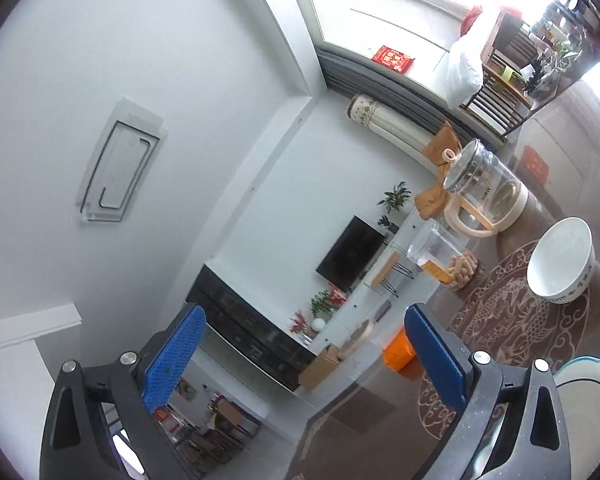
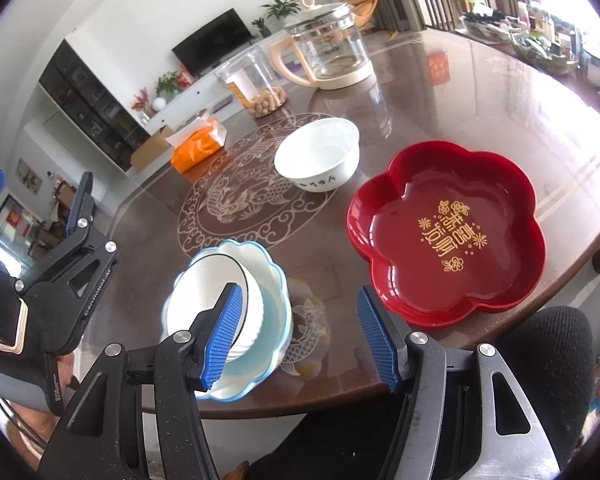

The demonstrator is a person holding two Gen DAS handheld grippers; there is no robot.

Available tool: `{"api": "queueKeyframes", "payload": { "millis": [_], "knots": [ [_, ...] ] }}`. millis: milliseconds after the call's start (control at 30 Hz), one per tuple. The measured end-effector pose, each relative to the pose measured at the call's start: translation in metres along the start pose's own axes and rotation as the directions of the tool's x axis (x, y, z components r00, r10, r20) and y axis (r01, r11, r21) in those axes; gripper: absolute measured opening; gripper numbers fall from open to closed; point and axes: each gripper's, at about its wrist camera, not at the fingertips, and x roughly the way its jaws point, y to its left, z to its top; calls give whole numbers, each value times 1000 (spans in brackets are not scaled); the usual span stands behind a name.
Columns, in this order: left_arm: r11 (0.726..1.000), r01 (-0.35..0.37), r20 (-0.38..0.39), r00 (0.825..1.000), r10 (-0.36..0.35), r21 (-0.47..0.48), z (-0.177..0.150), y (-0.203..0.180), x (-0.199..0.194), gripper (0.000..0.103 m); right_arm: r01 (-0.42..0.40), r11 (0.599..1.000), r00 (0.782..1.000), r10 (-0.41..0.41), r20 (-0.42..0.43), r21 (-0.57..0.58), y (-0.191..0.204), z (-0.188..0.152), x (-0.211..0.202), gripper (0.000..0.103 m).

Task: Organize plates and bowls
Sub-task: 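Withdraw both tools and move toward the white bowl with printed text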

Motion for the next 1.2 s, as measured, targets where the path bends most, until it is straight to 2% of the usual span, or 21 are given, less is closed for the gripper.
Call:
{"api": "queueKeyframes", "payload": {
  "millis": [33,100,233,367,467,500,600,700,933,967,1000,1033,1067,1100,1133,1167,1200],
  "knots": [
    [999,-45,45,998,44,26,3,-1,-4,103,-1,1000,1000,1,-1,4,-1,0,0,64],
    [987,-139,139,982,128,77,6,-4,-11,103,-1,1000,1000,1,-4,9,-3,0,1,64],
    [946,-295,308,920,242,138,11,-9,-23,103,0,1000,1000,0,-6,23,-7,1,2,64],
    [914,-382,419,858,297,135,20,-8,-34,103,6,1000,1000,-5,-9,26,-7,1,4,64],
    [901,-415,463,828,317,126,25,-7,-39,103,9,999,1000,-9,-14,30,-9,1,4,64],
    [900,-418,466,825,320,122,27,-6,-39,103,12,999,1000,-12,-16,32,-9,1,4,64],
    [906,-404,458,834,309,123,28,-8,-35,103,20,999,1000,-20,-16,30,-9,1,4,64],
    [896,-419,470,827,310,147,25,-15,-31,103,27,999,1000,-26,-12,29,-11,2,3,64],
    [896,-405,472,835,281,183,24,-31,-22,103,31,999,999,-31,-11,31,-13,4,5,64],
    [904,-388,462,844,272,177,22,-32,-22,103,31,999,999,-31,-13,31,-14,5,5,64],
    [922,-351,436,864,252,163,24,-30,-19,103,30,999,999,-30,-15,30,-15,5,6,64],
    [948,-287,385,897,215,140,26,-24,-12,103,32,999,999,-31,-16,27,-14,6,7,64],
    [977,-189,309,939,150,101,27,-16,-1,103,35,999,999,-35,-18,18,-14,7,7,64],
    [997,-56,208,977,46,43,29,-6,17,103,41,999,999,-41,-19,6,-14,9,7,64],
    [995,95,91,992,-92,-33,29,5,39,103,46,999,999,-46,-18,-8,-13,13,6,64],
    [961,245,-27,968,-251,-129,27,14,65,103,51,998,999,-52,-13,-20,-14,18,5,64],
    [891,379,-125,900,-417,-249,22,22,94,103,58,998,998,-58,-4,-28,-15,25,2,64]
  ]
}}
